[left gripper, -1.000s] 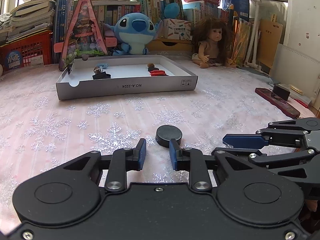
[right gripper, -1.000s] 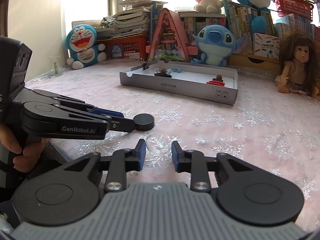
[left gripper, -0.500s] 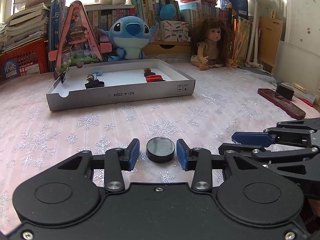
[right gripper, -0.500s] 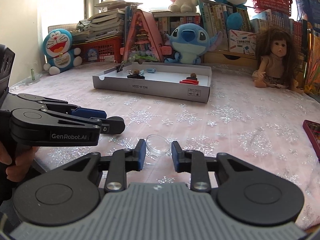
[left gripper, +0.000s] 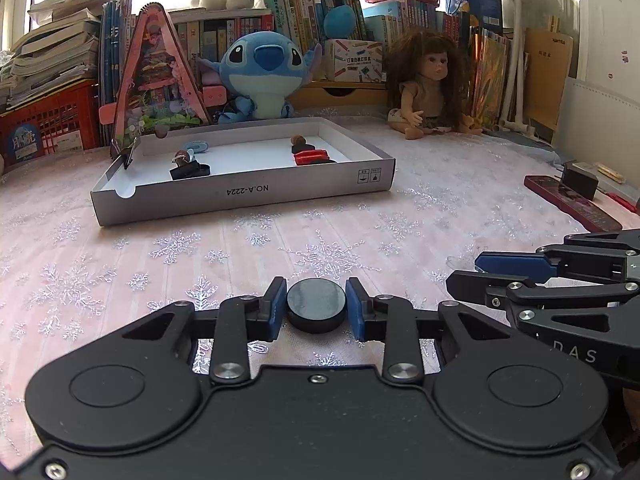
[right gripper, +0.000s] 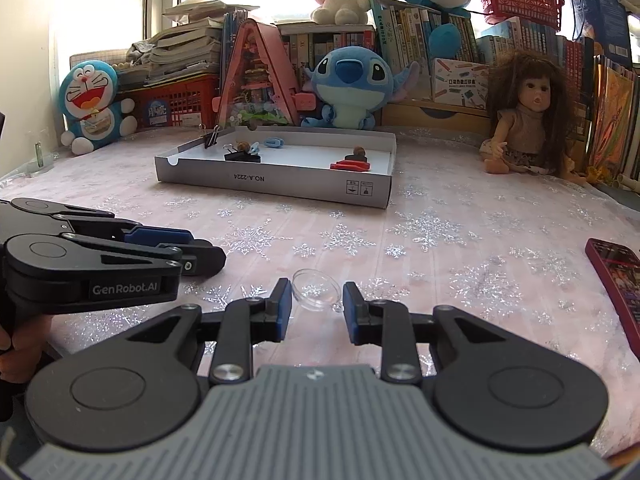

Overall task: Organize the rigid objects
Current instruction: 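Lift and carry the black disc and clear lid over the white box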

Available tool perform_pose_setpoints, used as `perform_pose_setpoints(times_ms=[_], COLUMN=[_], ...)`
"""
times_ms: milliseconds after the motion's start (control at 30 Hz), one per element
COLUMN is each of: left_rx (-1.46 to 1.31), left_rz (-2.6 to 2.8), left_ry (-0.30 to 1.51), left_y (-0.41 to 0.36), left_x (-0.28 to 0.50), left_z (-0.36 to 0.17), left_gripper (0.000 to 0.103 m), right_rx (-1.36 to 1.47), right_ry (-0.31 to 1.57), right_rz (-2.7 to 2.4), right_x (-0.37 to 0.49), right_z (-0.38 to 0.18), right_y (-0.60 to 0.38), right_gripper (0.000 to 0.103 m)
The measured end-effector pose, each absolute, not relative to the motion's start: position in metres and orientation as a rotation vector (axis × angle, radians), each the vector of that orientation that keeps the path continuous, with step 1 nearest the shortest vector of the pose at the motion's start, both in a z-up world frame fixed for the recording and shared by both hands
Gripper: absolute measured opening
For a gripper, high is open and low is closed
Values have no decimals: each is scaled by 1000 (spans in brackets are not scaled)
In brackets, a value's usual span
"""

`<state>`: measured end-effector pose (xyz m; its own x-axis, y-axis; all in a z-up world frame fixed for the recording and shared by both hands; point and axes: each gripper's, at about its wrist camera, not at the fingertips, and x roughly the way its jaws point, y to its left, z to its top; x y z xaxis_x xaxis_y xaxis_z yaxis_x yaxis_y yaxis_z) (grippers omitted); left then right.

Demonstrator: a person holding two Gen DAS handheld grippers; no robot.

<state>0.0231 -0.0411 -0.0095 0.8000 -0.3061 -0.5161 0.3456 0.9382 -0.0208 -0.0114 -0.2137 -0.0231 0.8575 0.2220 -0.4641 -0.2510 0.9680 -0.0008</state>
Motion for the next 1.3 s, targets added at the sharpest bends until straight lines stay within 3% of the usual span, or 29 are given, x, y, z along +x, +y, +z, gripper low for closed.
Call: perform_pose_setpoints(times_ms=[1300], left_rx=[-3], left_rz=[-165], left_ry=[504], left_y=[12], left_x=[53], left_z=[29], left_gripper=[30], right_rx=[-60], right_ry=[402], right_rz=[152], right_x=[28], right_z=[6], right_y=[-212], right_gripper=[33])
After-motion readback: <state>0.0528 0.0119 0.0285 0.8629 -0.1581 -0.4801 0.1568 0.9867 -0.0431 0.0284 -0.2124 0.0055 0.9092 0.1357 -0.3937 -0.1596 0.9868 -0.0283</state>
